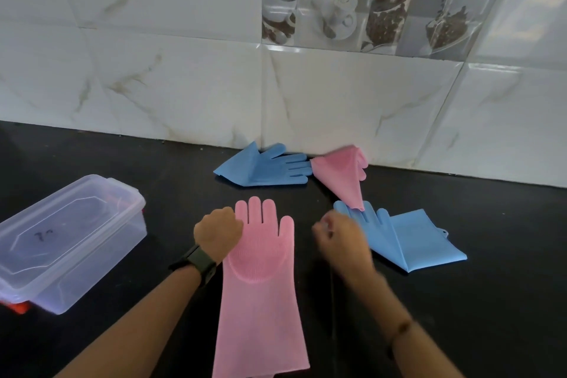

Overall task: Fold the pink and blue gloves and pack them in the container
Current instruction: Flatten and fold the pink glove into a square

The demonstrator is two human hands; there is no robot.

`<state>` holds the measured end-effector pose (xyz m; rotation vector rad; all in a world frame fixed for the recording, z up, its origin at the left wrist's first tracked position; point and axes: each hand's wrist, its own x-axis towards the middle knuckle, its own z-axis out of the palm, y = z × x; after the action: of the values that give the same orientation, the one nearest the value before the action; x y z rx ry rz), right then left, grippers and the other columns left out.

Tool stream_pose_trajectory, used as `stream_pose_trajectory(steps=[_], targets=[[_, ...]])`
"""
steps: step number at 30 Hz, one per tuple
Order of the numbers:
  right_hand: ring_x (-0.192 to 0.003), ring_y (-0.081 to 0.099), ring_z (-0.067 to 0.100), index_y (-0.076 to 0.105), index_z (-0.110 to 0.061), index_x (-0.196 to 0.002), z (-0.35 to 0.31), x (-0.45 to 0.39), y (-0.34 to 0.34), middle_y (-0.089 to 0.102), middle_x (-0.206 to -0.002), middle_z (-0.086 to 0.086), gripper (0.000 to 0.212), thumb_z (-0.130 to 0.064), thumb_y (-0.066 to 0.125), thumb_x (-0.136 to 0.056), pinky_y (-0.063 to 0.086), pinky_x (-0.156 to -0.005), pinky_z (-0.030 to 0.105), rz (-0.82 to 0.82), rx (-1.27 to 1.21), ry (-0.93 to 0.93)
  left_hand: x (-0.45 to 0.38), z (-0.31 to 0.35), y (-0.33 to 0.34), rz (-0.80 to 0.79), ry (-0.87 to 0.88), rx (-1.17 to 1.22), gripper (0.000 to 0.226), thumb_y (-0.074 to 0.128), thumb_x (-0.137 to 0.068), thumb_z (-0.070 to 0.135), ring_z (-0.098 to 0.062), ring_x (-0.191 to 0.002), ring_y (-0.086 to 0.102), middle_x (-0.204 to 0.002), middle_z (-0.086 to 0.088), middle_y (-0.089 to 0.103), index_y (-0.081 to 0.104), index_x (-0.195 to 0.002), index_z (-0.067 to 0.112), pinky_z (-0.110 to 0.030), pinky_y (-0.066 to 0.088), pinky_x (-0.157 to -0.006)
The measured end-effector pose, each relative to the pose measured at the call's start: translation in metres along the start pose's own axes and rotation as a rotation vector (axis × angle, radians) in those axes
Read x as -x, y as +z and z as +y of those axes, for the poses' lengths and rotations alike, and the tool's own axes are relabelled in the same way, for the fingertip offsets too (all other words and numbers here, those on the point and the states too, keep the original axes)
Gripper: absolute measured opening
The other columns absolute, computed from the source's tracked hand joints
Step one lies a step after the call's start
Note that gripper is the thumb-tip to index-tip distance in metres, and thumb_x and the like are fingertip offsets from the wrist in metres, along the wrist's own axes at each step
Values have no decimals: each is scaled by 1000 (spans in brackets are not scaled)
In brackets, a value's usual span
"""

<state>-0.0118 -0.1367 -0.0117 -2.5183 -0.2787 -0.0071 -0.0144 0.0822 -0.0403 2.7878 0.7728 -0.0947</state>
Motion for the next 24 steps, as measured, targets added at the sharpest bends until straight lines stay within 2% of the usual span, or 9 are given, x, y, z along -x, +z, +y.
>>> stream_pose_trajectory(steps=[2, 5, 9, 11, 15, 17, 20, 22, 24], targets=[[-90, 59, 28, 58, 0, -101, 25, -61, -22, 64, -100, 15, 26, -22, 50, -91, 45, -78, 36, 154, 39, 147, 9, 5, 8, 76, 81, 38, 23, 40, -96, 27, -14, -69, 58, -72, 0, 49, 54, -87, 12, -27, 51, -71], [-99, 57, 36, 55, 7, -103, 47, -121, -28, 61, -107, 22, 36, -26, 52, -89, 44, -85, 39, 48, 72, 281, 21, 14, 21, 97, 187, 136, 28, 39, -96, 26, -4, -52, 42, -61, 5, 39, 41, -69, 20, -15, 36, -53], [-101, 59, 35, 54, 5, -107, 50, -149, -16, 56, -100, 18, 29, -13, 56, -84, 47, -77, 33, -83, -112, 399, 28, 35, 29, 58, 313, 280, 23, 43, -96, 27, -5, -63, 55, -70, 3, 55, 49, -75, 20, -15, 48, -68], [-76, 58, 28, 56, 1, -80, 40, -152, -19, 52, -79, 13, 9, -8, 56, -82, 41, -61, 27, -22, -170, 371, 29, 48, 21, 44, 335, 379, 17, 44, -96, 26, -5, -67, 56, -76, 3, 58, 53, -83, 20, -15, 47, -69], [-48, 27, 15, 36, -11, -47, 8, -133, -35, 32, -50, 3, 39, -1, 57, -78, 23, -49, 24, 92, -153, 90, 29, 82, -12, 49, 386, 677, 16, 48, -94, 23, -16, -80, 56, -86, -3, 57, 56, -95, 9, -30, 49, -75], [-60, 47, 22, 60, -1, -73, -11, -100, -41, 55, -65, 12, 7, -3, 57, -79, 38, -59, 25, 38, -67, -49, 28, 99, -28, 10, 332, 880, 28, 52, -92, 32, -16, -93, 53, -104, -2, 57, 52, -111, 12, -30, 44, -81], [-90, 63, 32, 59, -1, -110, -33, -42, -33, 66, -104, 21, 30, -5, 52, -81, 45, -74, 32, -153, 184, -199, 21, 117, -41, -347, 237, 1034, 87, 59, -79, 57, -22, -118, 50, -140, -7, 46, 21, -145, 16, -36, 43, -99], [-100, 61, 30, 53, -3, -119, -43, -4, -19, 62, -115, 18, 35, -2, 49, -84, 48, -82, 33, -273, 313, -267, 18, 118, -38, -476, 241, 807, 118, 68, -63, 61, -29, -129, 44, -148, -10, 38, 2, -150, 17, -38, 39, -104], [-99, 61, 26, 50, -9, -121, -46, 23, -1, 61, -114, 13, 35, -4, 50, -86, 50, -85, 33, -389, 360, -237, 22, 113, -24, -408, 327, 350, 114, 72, -67, 42, -29, -125, 49, -141, -14, 46, 1, -149, 11, -33, 41, -96]])
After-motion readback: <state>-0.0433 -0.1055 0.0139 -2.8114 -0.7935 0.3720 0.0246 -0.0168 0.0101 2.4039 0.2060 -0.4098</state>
